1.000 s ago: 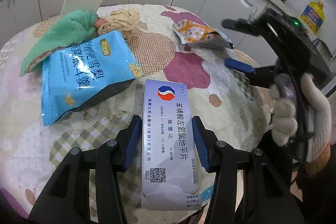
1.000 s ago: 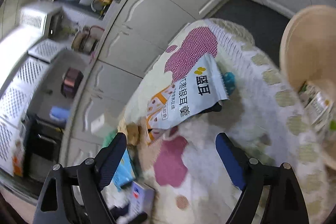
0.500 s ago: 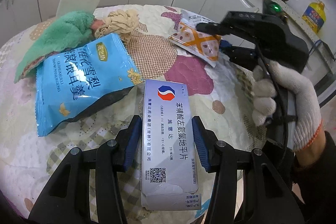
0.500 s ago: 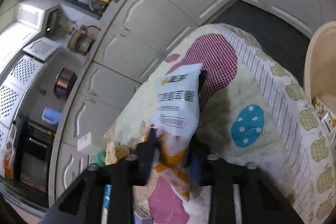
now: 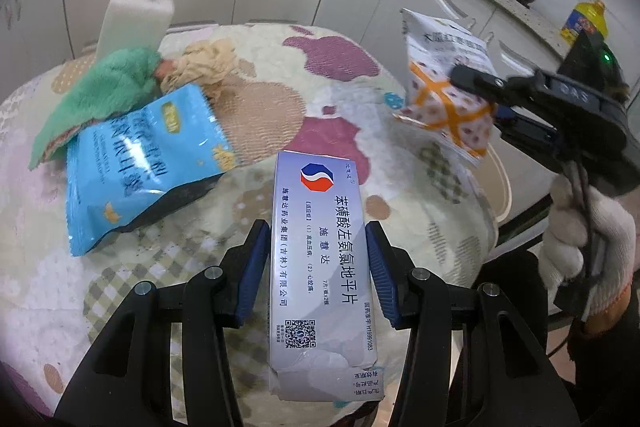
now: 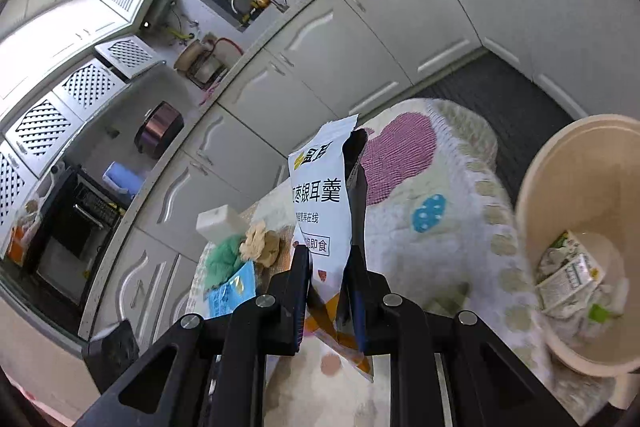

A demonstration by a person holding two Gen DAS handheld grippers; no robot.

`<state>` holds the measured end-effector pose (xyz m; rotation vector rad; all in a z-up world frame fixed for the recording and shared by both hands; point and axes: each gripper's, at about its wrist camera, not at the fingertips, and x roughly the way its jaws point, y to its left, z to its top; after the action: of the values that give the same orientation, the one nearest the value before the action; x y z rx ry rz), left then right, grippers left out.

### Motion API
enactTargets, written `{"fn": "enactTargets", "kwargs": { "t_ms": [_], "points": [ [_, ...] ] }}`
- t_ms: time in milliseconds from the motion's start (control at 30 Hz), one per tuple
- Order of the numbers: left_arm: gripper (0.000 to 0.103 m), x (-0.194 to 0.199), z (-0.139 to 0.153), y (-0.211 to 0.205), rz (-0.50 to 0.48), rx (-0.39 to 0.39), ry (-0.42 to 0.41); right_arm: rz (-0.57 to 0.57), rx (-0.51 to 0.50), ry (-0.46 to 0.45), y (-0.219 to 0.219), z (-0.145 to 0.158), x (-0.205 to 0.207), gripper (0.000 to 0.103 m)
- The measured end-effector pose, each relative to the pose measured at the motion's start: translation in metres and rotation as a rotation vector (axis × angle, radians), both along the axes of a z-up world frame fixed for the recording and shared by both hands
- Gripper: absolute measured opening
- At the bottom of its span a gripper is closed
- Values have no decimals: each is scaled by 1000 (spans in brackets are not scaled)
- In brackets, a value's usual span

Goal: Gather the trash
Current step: 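Carry the box and snack bag over the beige bucket with both grippers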

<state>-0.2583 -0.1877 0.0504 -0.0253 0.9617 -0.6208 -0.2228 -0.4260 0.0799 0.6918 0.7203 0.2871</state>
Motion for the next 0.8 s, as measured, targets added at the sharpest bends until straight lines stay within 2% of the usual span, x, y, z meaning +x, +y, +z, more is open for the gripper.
{"fn": "enactTargets", "kwargs": {
  "t_ms": [333,800],
  "points": [
    [47,-6,13,-43,-60,9,-30,-68,-70,-18,-37,10,-46,18],
    [47,0,24,-113,-157,18,-53,-174,-95,-5,-88,6,-76,18]
  ]
}}
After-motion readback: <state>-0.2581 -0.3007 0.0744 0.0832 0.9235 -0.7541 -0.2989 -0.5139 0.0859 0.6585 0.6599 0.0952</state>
